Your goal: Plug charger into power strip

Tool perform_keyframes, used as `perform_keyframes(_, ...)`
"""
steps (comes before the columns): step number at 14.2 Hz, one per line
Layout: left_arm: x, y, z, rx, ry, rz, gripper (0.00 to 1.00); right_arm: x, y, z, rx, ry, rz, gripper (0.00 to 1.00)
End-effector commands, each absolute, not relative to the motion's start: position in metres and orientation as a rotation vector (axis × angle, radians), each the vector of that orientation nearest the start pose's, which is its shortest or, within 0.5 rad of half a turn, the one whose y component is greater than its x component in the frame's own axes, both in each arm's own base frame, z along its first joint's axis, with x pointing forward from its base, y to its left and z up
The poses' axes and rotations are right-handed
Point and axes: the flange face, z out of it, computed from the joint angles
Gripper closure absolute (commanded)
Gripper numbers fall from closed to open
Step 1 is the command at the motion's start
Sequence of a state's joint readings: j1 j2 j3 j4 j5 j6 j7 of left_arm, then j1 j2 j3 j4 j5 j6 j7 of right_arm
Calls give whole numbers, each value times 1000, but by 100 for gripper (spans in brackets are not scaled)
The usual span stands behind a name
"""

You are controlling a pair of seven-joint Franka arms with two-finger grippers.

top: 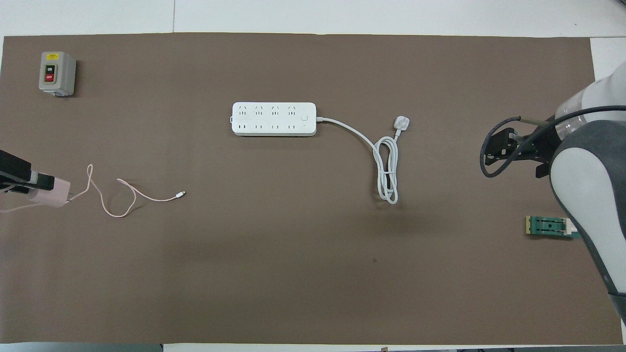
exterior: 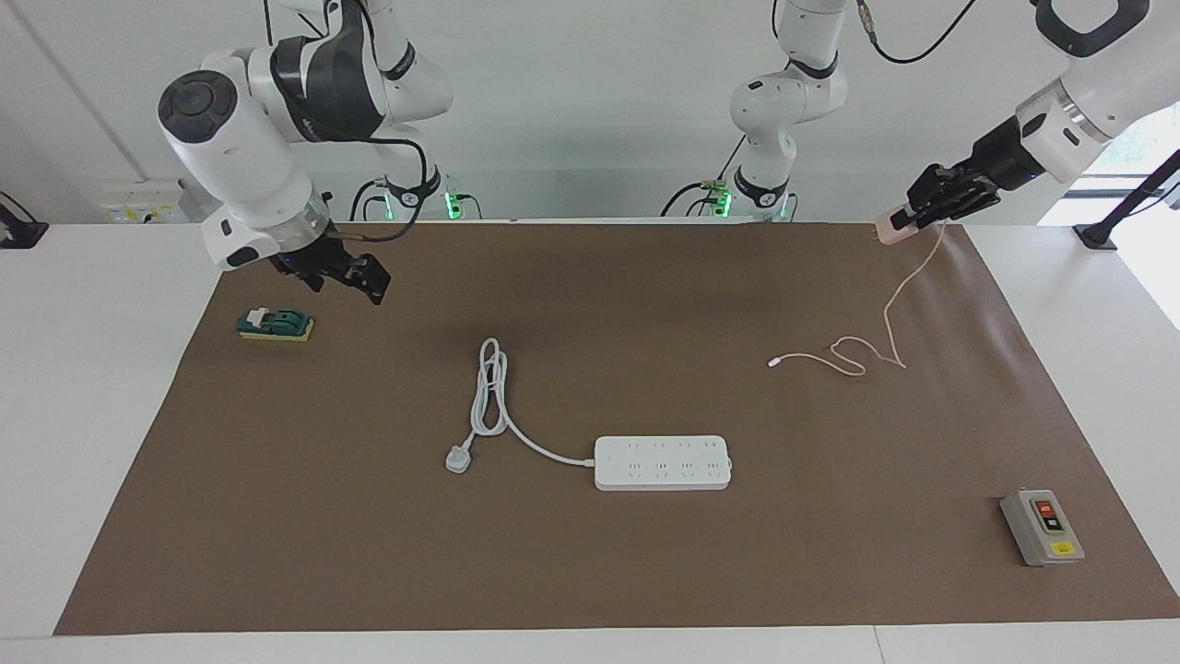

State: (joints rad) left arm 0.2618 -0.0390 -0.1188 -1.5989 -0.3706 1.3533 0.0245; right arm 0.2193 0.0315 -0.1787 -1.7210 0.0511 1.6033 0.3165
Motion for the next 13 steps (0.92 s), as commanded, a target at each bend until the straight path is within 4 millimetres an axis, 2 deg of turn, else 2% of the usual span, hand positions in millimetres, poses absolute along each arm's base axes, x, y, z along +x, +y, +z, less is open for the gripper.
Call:
perform_keyframes(1, 517, 6, 632, -3381, -96, 311, 100, 542, 16, 546, -3108, 410, 227, 0)
perform_keyframes(2, 516, -3, 640, -3364, -76, 249, 100, 539, 15, 551, -3121, 407, 218, 0)
perform_keyframes(3, 517, -4, 642, -3359, -113, 217, 100, 539, 13, 553, -3131, 412, 220, 0)
perform_keyframes(5, 509, 0, 661, -3340, -153, 94, 100, 540, -1, 555, -3123, 452, 204, 0)
perform_keyframes(6, 507, 4, 666, -3328, -168, 62, 100, 540, -6, 554, -3120, 471, 204, 0)
perform_keyframes(8, 506, 0, 669, -3293, -215, 64, 100, 539, -6, 553, -3118, 481, 223, 0)
perform_keyframes(11, 509, -16, 663, -3183, -682, 121, 100, 539, -13, 553, -3106, 497, 239, 0)
perform_keyframes(12, 509, -19, 662, -3162, -768, 125, 100, 542, -34, 557, -3077, 498, 187, 0)
perform_keyframes(13, 509, -25, 661, -3132, -872, 142, 100, 543, -40, 557, -3061, 351, 171, 0)
